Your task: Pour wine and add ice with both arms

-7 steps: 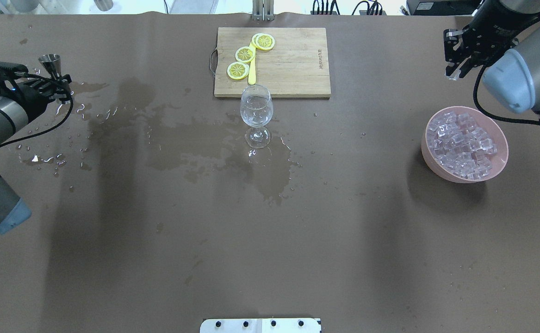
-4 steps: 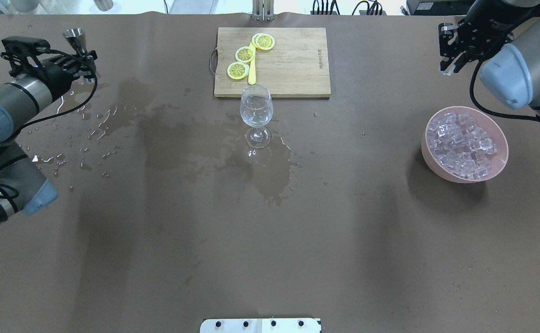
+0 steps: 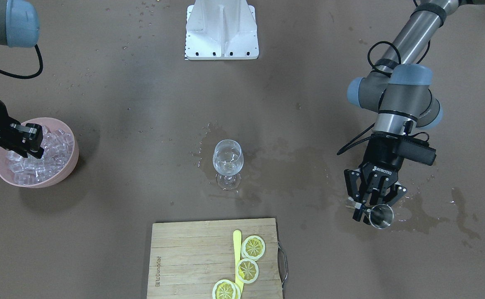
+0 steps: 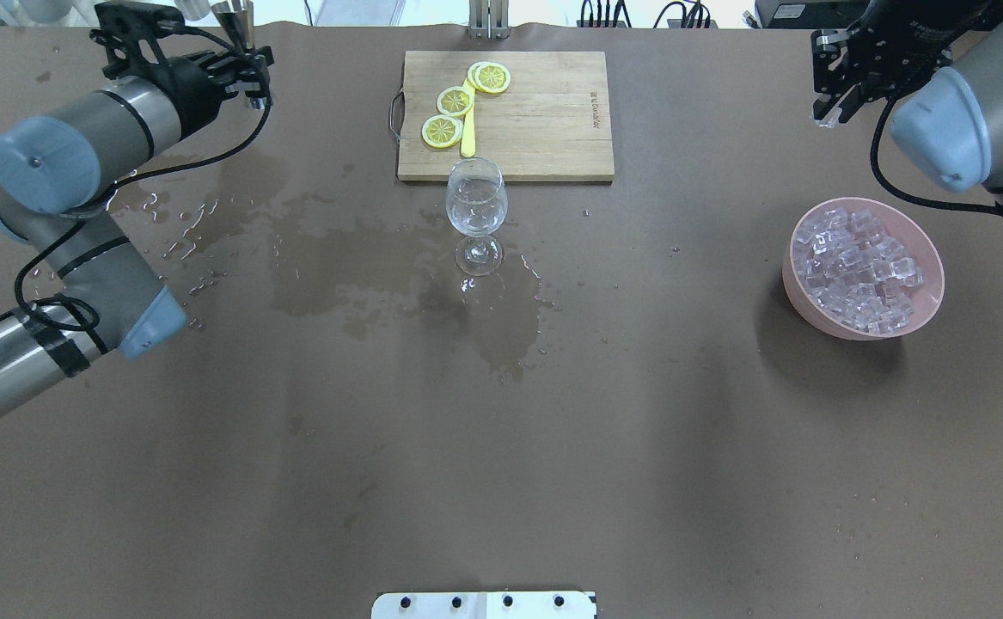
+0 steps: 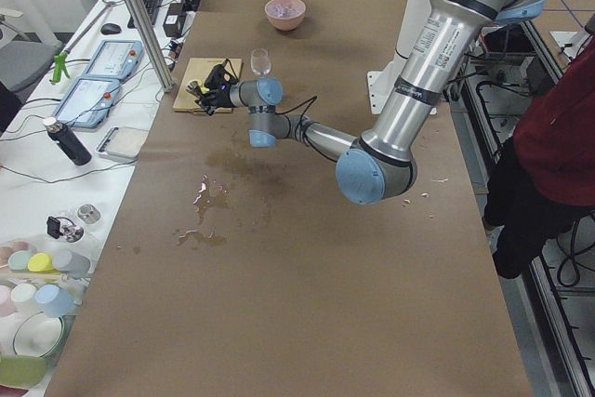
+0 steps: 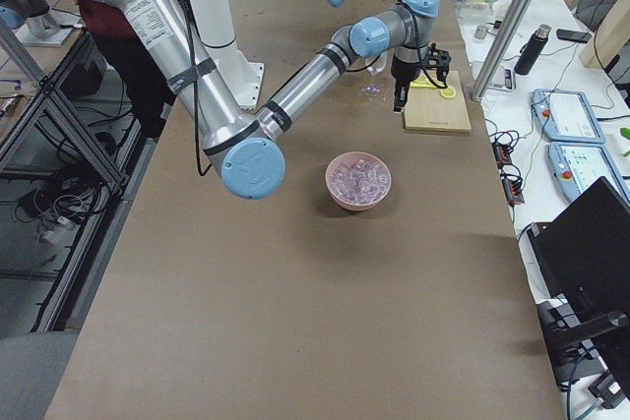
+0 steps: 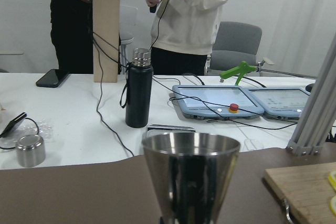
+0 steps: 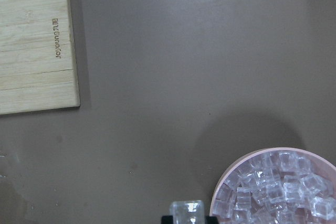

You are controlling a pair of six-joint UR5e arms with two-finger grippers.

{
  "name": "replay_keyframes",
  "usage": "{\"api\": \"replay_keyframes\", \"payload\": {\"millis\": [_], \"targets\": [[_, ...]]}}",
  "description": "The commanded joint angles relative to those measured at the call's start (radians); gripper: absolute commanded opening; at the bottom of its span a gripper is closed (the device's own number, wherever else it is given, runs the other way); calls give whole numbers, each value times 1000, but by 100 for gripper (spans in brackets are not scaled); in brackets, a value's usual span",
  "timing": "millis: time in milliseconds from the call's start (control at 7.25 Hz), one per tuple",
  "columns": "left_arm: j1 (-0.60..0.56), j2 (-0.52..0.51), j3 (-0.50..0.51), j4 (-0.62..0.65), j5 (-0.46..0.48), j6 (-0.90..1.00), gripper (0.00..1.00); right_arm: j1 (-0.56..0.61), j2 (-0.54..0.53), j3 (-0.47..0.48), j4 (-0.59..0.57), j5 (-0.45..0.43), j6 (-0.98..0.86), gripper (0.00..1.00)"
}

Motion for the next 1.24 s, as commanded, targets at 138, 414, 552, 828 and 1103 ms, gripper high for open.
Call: {"api": "replay_keyframes", "payload": {"millis": [138,414,552,828,1103], "targets": [[83,-91,-32,81,-26,8,0,17,-4,-6,-10,0,-70,25],[99,-88,-76,139,-27,30,0,20,-7,-11,-10,-7,-79,26],[100,-82,-102,136,-26,167,0,19,-10,-11,-10,-7,-79,26],[102,-79,-155,133,-44,283,0,13,-13,-21,-10,-12,-81,26],[129,-91,-156,127,-36,434,0,-1,-19,-21,-10,-24,-76,26]]}}
